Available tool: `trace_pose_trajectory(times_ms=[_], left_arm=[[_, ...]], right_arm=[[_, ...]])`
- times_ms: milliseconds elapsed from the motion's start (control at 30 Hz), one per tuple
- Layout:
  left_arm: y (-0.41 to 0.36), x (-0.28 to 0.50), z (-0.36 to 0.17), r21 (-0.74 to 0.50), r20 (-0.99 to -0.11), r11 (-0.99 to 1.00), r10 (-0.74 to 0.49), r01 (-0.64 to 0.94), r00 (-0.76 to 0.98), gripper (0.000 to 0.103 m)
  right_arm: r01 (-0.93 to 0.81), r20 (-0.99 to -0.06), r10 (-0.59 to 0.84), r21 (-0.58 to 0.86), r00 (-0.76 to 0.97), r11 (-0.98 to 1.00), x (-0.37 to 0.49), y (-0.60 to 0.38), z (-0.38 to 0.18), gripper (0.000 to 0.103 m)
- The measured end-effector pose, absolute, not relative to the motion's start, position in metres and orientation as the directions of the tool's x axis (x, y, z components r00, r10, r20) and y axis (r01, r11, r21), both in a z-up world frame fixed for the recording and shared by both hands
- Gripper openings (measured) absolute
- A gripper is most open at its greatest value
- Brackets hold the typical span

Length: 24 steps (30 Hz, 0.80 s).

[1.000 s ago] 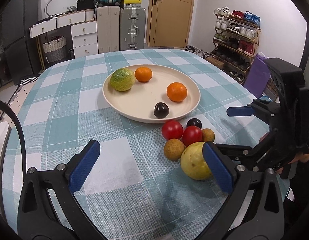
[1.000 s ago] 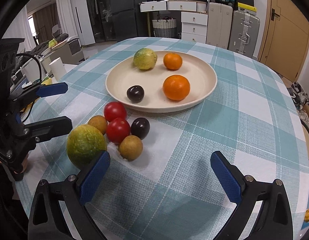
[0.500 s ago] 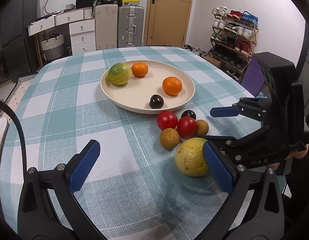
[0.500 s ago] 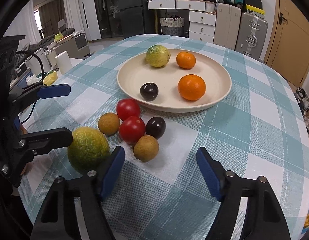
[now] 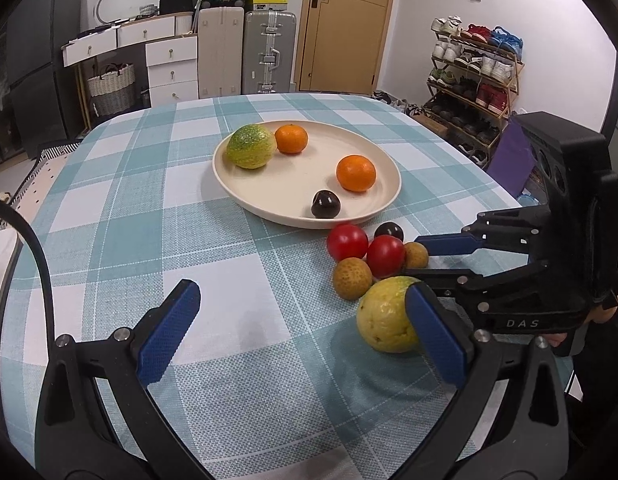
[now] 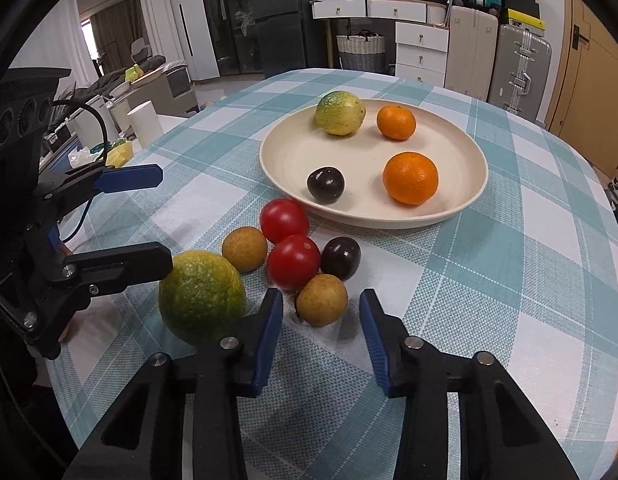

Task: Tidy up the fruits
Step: 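Grasp the yellow guava with the left gripper while the right gripper grasps a brown kiwi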

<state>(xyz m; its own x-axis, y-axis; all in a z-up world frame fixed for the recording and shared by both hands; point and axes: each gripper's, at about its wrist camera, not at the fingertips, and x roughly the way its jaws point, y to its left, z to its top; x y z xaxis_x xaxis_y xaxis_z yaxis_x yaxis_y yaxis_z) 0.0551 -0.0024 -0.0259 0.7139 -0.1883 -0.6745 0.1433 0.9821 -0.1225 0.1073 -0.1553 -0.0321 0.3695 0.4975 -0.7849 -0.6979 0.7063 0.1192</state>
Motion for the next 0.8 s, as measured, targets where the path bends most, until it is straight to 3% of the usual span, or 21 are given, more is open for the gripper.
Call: trace_pose_trajectory(times_ms=[67, 300, 533, 800], left_arm=[[-0.001, 0.055, -0.026, -0.118, -0.675, 0.984, -0.181, 0.137, 0.716, 0.102], [0.004, 0.053, -0.024, -0.098, -0.680, 0.989, -0.147, 0.110, 0.718, 0.102], [-0.009, 0.044, -0.022, -0.174, -0.680, 0.960, -0.278, 0.218, 0.679, 0.102], [-0.037, 0.045, -0.034, -0.160, -0.707, 0.945, -0.311, 0.286, 0.635, 0.102]], right_arm=[[-0.701, -0.785, 0.495, 0.113, 0.371, 0.704, 0.106, -0.154, -0.032, 0.029], [-0.717, -0.784, 0.498, 0.099, 0.371, 0.690, 0.099, -0.154, -0.032, 0.028], [-0.712, -0.782, 0.504, 0.113, 0.366, 0.693, 0.091, -0.160, -0.031, 0.028], [-0.709, -0.771, 0.521, 0.131, 0.366, 0.693, 0.084, -0.166, -0.028, 0.028]])
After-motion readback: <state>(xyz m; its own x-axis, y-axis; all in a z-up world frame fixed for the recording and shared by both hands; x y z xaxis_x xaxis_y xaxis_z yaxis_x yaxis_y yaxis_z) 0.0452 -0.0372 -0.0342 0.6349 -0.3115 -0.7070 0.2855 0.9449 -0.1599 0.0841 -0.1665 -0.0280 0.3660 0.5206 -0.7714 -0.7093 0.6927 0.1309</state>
